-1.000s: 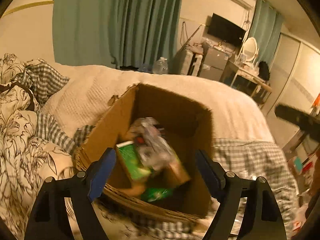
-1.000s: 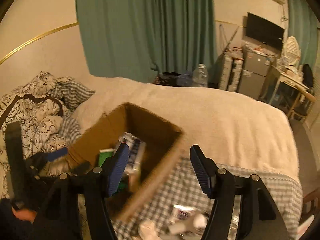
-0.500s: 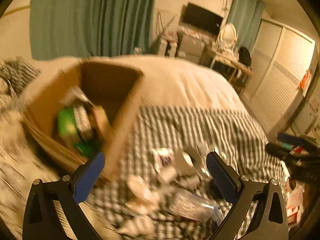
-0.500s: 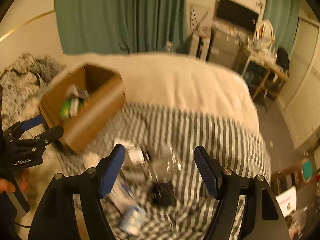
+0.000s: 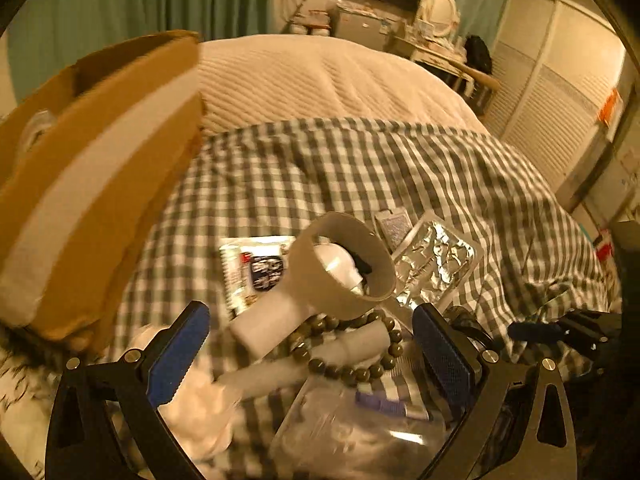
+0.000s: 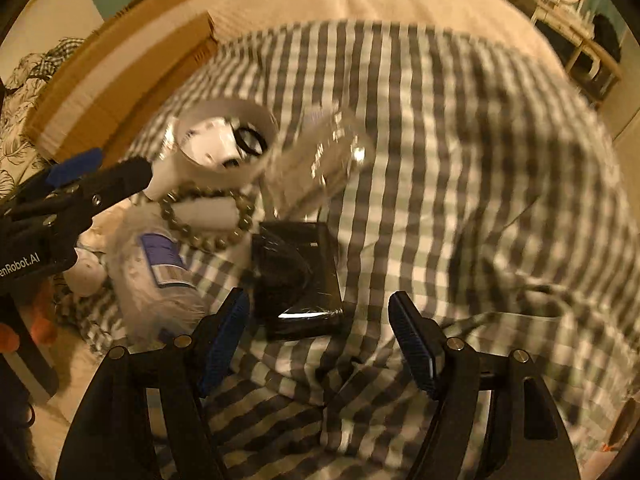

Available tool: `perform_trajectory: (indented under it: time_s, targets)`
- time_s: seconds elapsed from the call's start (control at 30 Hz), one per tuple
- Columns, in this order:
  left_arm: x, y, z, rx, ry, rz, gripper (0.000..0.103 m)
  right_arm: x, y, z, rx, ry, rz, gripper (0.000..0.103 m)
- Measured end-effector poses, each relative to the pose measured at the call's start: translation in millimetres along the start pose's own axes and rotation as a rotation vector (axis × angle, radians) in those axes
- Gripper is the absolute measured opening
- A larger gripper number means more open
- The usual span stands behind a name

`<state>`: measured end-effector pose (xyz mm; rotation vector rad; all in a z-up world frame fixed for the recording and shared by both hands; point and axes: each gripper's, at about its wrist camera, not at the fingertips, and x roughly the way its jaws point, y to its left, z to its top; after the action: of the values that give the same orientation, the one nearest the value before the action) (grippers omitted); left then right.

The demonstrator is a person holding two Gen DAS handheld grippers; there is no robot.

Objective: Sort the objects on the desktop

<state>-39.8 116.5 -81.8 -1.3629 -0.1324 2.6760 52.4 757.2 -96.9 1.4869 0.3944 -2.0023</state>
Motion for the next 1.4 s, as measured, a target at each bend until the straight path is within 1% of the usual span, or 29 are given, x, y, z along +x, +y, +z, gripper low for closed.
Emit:
perform_trajectory:
  time_s: [0.07,0.1,0.13,0.23,0.3,0.37,0.4,0.47,0.5,0.53,0.57,0.6,0.77,0.8,0.87,0.9,0.93,1.0,1.07,1.17,1.27,1.3,1.33,1.4]
  targets:
    - [13.1,-6.5,0.3,0.042,0.014,-0.022,0.103,14.6,-4.2,-1.6,0.005,0.041,0.036,0.071]
    - [17.9,-9.3,1.1,0.067,0.022,-0.038,0.103,19.9,-5.1,-2.9,0.003,0.049,0.047,0.056]
    - [23.4,-14.2,1.6,0.097,0.029,-0.043,0.103,22.5,-5.5,-3.8,0.000,0.051,0.056,0.047]
    - [37.3,-26.1,2.9,0.169,0.032,-0.027,0.103,16.7,-11.4,-3.6,0.026,0.017,0.072,0.047]
    - [44.7,-31.6,4.7,0.201,0.038,-0.027,0.103,4.6,-19.0,-3.7,0.056,-0.039,0.034,0.047]
    - [49.7,-38.6,10.7,0.231,0.035,-0.020,0.103,-5.8,-29.0,-3.3,0.097,-0.081,0.023,0.047]
    - [51.8,-40.9,13.7,0.239,0.046,-0.010,0.103,-9.1,-33.6,-2.9,0.114,-0.090,0.028,0.047]
    - [62.1,-43.8,21.4,0.232,0.129,0.032,0.100,-11.4,-39.5,-3.0,0.135,-0.093,0.041,0.047]
    - [64.5,-43.3,23.7,0.220,0.147,0.044,0.088,-11.4,-39.5,-4.2,0.138,-0.090,0.049,0.047]
    - [65.4,-42.0,25.0,0.217,0.147,0.059,0.073,-10.6,-38.7,-5.4,0.139,-0.086,0.051,0.047]
    - [66.9,-39.7,25.5,0.215,0.156,0.066,0.062,-10.1,-36.8,-8.2,0.138,-0.084,0.046,0.047]
    - [67.9,-36.8,25.4,0.212,0.167,0.061,0.059,-9.7,-35.8,-9.4,0.137,-0.082,0.040,0.047]
    - [55.2,-18.4,21.8,0.147,0.165,-0.033,0.060,-16.7,-38.1,-13.5,0.143,-0.082,0.027,0.047]
    - [52.4,-15.5,19.8,0.138,0.161,-0.045,0.062,-18.4,-38.8,-15.3,0.147,-0.080,0.027,0.047]
    - [47.0,-9.9,16.9,0.114,0.165,-0.062,0.078,-17.2,-37.9,-16.1,0.157,-0.080,0.025,0.047]
    - [44.1,-8.6,15.6,0.100,0.169,-0.064,0.091,-17.4,-37.7,-16.3,0.161,-0.080,0.023,0.047]
    - [40.5,-7.4,14.5,0.084,0.164,-0.071,0.092,-18.2,-37.9,-17.0,0.163,-0.080,0.021,0.047]
    - [35.9,-7.1,15.8,0.069,0.151,-0.106,0.093,-17.6,-37.5,-16.2,0.163,-0.085,0.017,0.047]
    - [35.2,-12.1,16.9,0.066,0.140,-0.114,0.096,-16.9,-37.0,-16.3,0.163,-0.087,0.017,0.047]
    - [40.2,-20.5,21.6,0.075,0.123,-0.069,0.097,-17.2,-37.7,-16.7,0.170,-0.088,0.032,0.047]
    - [53.5,-27.7,25.1,0.100,0.138,-0.041,0.097,-17.5,-40.5,-16.5,0.178,-0.091,0.055,0.047]
    - [57.8,-27.7,27.2,0.106,0.142,-0.030,0.093,-16.9,-41.4,-16.5,0.177,-0.091,0.058,0.047]
    - [58.9,-28.0,28.0,0.108,0.141,-0.027,0.085,-16.6,-42.2,-17.1,0.177,-0.091,0.060,0.047]
    - [59.0,-25.7,28.8,0.087,0.147,-0.039,0.085,-15.6,-42.7,-17.6,0.173,-0.087,0.059,0.047]
